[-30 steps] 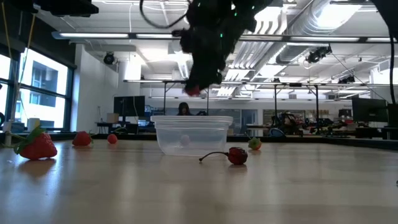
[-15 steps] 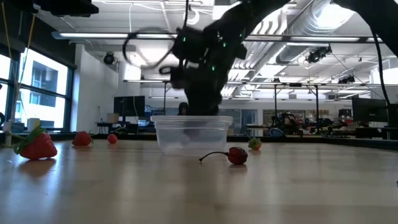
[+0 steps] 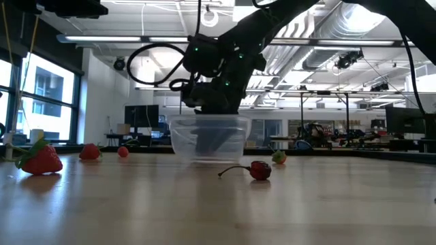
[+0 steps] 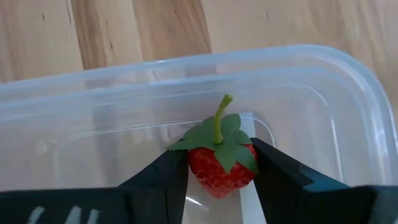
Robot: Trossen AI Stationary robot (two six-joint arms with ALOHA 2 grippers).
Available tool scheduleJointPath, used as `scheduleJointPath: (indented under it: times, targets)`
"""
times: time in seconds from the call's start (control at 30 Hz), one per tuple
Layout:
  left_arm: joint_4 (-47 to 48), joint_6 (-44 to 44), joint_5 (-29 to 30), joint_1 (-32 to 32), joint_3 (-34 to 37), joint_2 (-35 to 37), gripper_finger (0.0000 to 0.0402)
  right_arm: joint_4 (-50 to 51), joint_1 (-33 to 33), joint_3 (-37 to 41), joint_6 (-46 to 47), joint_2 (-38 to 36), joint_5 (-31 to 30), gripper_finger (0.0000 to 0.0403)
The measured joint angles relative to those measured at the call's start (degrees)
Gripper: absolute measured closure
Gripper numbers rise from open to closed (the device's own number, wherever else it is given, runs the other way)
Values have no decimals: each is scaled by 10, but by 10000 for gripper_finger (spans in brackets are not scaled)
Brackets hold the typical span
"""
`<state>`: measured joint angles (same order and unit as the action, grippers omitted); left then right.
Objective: Pick and placing Produce into tupperware
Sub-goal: Put the strawberry into the transparent bin
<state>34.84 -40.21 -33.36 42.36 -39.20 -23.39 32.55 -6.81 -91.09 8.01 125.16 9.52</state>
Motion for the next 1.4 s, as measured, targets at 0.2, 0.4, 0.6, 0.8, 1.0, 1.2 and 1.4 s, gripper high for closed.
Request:
scheduleJointPath:
  times: [0.2, 0.4, 0.6, 0.8, 1.0, 1.2, 1.4]
  targets:
    - [0, 0, 0, 0, 0, 0, 373, 11, 7, -1, 3, 0, -12, 260]
    - [0, 0, 0, 0, 0, 0, 373, 15, 21, -1, -8, 0, -22, 242]
    - [0, 0, 0, 0, 0, 0, 373, 15, 25, -1, -8, 0, -31, 228]
    - [0, 0, 0, 0, 0, 0, 373, 20, 25, -1, -10, 0, -47, 226]
    - [0, 0, 0, 0, 0, 0, 373, 22, 25, -1, -9, 0, -61, 226]
    - [0, 0, 0, 0, 0, 0, 373, 29, 17, -1, 10, 0, -95, 226]
    - [0, 0, 0, 0, 0, 0, 373, 29, 14, -1, 16, 0, -102, 226]
